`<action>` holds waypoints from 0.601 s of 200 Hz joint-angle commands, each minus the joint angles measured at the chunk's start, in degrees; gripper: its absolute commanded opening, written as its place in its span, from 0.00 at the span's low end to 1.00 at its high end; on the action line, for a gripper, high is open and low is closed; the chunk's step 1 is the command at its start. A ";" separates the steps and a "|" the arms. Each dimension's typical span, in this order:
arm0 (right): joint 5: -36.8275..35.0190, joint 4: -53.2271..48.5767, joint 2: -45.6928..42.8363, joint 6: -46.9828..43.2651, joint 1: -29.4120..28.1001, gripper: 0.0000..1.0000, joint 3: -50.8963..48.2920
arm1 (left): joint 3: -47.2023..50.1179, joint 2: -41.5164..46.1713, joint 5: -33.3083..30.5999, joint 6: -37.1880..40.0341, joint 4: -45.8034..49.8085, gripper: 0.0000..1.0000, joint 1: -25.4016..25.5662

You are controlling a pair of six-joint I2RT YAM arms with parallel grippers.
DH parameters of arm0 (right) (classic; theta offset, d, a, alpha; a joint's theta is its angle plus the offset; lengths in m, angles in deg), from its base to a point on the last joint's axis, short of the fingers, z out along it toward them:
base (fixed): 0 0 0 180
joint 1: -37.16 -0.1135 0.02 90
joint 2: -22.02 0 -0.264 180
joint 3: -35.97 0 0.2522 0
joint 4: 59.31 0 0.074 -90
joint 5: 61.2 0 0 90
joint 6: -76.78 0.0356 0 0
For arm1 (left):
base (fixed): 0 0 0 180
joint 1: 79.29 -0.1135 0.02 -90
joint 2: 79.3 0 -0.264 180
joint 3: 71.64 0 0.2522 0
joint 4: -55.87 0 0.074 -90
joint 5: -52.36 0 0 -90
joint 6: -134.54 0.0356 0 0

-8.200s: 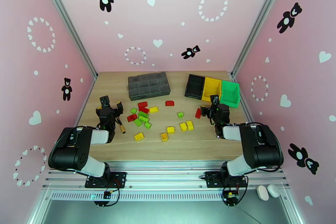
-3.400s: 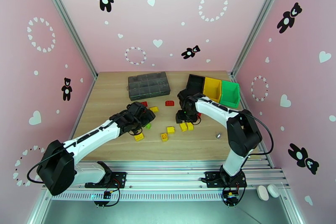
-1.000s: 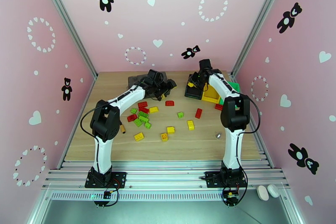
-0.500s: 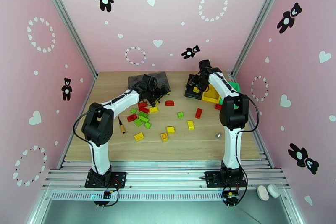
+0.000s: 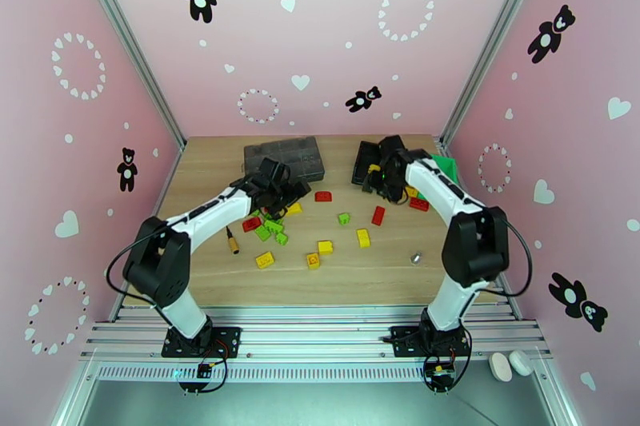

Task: Sort the legos into containers by color

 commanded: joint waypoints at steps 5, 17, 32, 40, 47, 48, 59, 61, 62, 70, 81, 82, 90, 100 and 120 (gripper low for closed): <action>0.34 0.40 -3.45 -4.14 -3.09 0.66 -5.70 | 3.81 3.40 -4.78 -2.49 1.97 0.99 3.16; 0.66 0.17 -3.46 -4.56 -4.13 0.65 -7.82 | 5.26 4.47 -6.04 -3.59 2.28 0.98 4.90; 0.62 0.05 -3.07 -4.86 -5.35 0.65 -10.01 | 7.40 5.97 -7.38 -5.15 2.16 0.98 6.79; 0.90 -0.04 -2.52 -5.03 -5.89 0.64 -10.78 | 8.61 6.70 -8.11 -6.12 1.99 0.98 7.71; 1.27 0.03 -2.02 -5.21 -6.28 0.62 -11.41 | 9.68 7.42 -8.60 -7.04 1.67 0.98 8.38; 1.34 0.03 -1.97 -5.23 -6.35 0.62 -11.45 | 9.81 7.50 -8.64 -7.12 1.58 0.98 8.46; 1.66 -0.09 -1.02 -5.49 -7.01 0.60 -11.76 | 11.70 8.51 -9.16 -8.56 0.88 0.98 9.34; 1.74 -0.09 -0.84 -5.51 -7.16 0.60 -11.87 | 11.96 8.68 -9.19 -8.77 0.70 0.98 9.40; 1.75 -0.07 -0.77 -5.51 -7.23 0.60 -11.90 | 12.13 8.71 -9.25 -8.86 0.66 0.98 9.50; 1.77 -0.06 -0.10 -5.61 -7.56 0.59 -12.22 | 13.20 9.39 -9.47 -9.58 0.13 0.98 9.86; 1.96 0.14 0.60 -5.60 -7.78 0.58 -12.62 | 14.28 9.95 -9.56 -10.25 -0.37 0.98 10.10; 1.99 0.22 0.74 -5.55 -7.85 0.58 -12.67 | 14.31 10.04 -9.60 -10.31 -0.36 0.99 10.11; 2.28 0.43 1.41 -5.60 -7.91 0.58 -12.97 | 14.80 10.22 -9.54 -10.51 -0.72 0.98 10.05; 2.29 0.62 2.32 -5.79 -7.94 0.57 -13.09 | 14.90 10.34 -9.42 -10.45 -0.83 0.98 10.08; 2.41 0.83 4.10 -6.12 -8.04 0.56 -12.87 | 14.06 9.91 -9.30 -9.95 -0.63 0.98 10.10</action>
